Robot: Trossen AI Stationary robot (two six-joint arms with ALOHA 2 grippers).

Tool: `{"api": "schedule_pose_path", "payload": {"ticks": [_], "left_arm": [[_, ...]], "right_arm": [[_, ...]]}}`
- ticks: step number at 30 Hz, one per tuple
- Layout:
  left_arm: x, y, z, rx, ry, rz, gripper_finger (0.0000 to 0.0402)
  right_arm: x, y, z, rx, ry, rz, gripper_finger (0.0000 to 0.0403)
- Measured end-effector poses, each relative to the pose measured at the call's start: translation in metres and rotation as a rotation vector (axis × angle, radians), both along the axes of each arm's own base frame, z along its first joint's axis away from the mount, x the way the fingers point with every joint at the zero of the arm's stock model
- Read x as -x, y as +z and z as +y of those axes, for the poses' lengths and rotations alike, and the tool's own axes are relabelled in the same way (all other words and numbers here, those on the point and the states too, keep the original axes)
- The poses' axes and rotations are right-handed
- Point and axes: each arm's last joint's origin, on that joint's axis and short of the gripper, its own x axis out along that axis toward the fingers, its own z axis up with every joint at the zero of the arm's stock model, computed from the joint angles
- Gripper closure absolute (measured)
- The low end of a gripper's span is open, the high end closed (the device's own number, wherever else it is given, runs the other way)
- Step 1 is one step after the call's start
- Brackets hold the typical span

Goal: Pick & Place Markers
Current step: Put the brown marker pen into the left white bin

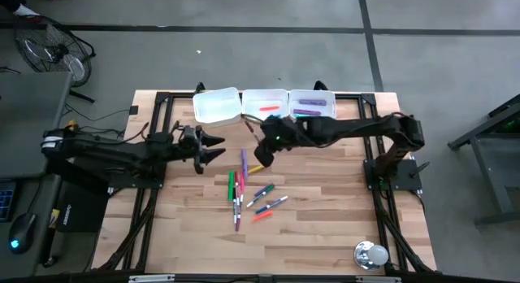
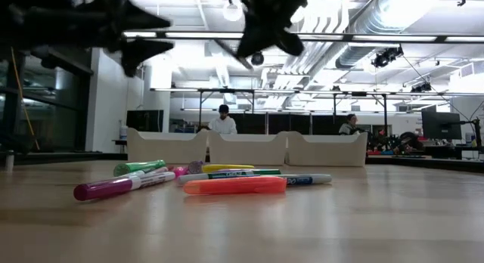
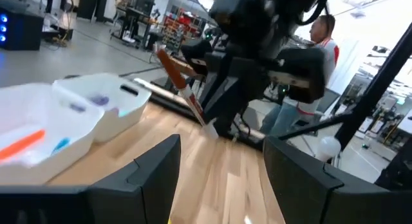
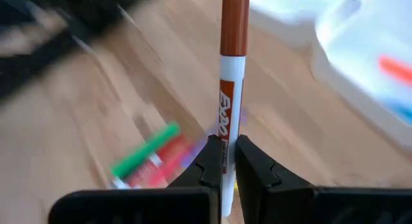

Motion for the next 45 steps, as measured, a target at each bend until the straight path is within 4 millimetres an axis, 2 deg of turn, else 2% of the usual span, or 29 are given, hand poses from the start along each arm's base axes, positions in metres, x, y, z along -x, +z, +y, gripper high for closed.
{"api": "schedule_pose_path", "payload": {"ticks": [6,9,14,21,33,39,45], "left_arm": [[-0.042,0.036,0.002,-0.055,0.008,-0.011,0.0182],[-0.061,0.049,0.003,-0.070,0.025,-0.011,0.0182],[-0.083,0.059,0.004,-0.082,0.032,-0.005,0.0182],[-0.106,0.057,0.005,-0.053,0.034,0.023,0.0182],[-0.107,0.058,0.006,-0.073,0.077,0.037,0.0182],[-0.098,0.057,0.006,-0.072,0.073,0.130,0.0182],[-0.085,0.064,0.006,-0.073,0.091,0.173,0.0182]], "right_arm": [[0.008,0.027,0.000,0.076,0.090,-0.112,0.0390],[0.012,0.030,0.000,0.089,0.131,-0.104,0.0390],[0.014,0.034,0.001,0.108,0.178,-0.106,0.0401],[0.014,0.034,0.002,0.114,0.236,-0.103,0.0397],[0.025,0.022,-0.001,0.094,0.230,0.063,0.0401],[0.034,0.010,-0.005,0.104,0.187,0.220,0.0402],[0.033,-0.006,-0.007,0.129,0.160,0.346,0.0402]]}}
